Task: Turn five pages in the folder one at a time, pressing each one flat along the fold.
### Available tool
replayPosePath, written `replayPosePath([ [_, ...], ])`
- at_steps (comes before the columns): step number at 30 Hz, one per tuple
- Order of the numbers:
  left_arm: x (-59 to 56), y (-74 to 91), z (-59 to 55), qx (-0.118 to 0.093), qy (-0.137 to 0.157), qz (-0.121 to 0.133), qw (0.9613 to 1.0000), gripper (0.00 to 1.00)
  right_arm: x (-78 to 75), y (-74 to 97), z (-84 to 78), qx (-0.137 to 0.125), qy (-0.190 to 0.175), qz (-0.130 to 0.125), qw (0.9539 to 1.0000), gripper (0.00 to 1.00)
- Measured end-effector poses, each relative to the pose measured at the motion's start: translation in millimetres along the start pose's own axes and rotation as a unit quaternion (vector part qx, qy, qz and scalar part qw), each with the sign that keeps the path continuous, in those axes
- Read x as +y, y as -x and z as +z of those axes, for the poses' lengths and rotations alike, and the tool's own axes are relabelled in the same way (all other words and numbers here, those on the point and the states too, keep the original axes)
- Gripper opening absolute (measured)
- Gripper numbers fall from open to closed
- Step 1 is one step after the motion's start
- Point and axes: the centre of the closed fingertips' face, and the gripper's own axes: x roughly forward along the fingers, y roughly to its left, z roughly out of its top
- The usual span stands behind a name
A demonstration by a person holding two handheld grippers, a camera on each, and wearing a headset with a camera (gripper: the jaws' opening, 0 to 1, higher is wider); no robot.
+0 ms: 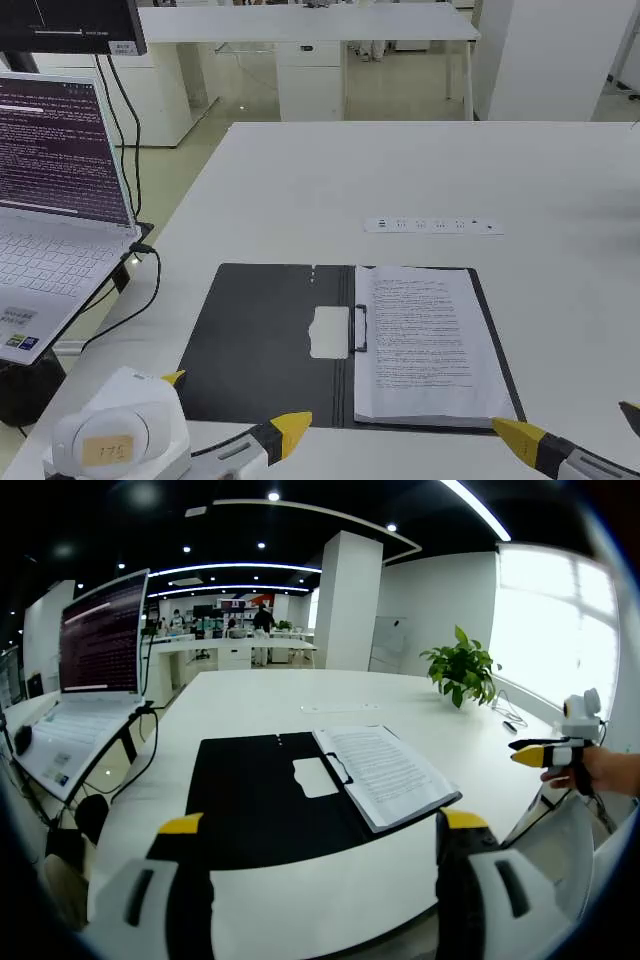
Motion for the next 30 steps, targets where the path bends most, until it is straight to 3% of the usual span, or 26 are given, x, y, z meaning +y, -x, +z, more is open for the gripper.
replayPosePath([
  [18,-1.9,-5.1,3.3,0.002,-0.005,-0.011,0.9999,0.93,-6.4,4.1,-1.6,0.0,-0.005,-0.014,0.9999,1.0],
  [30,-2.5,-6.4,0.5,0.005,-0.001,-0.014,0.9999,0.93,-3.8,-0.5,4.7,-0.003,-0.004,-0.011,0.9999,1.0],
])
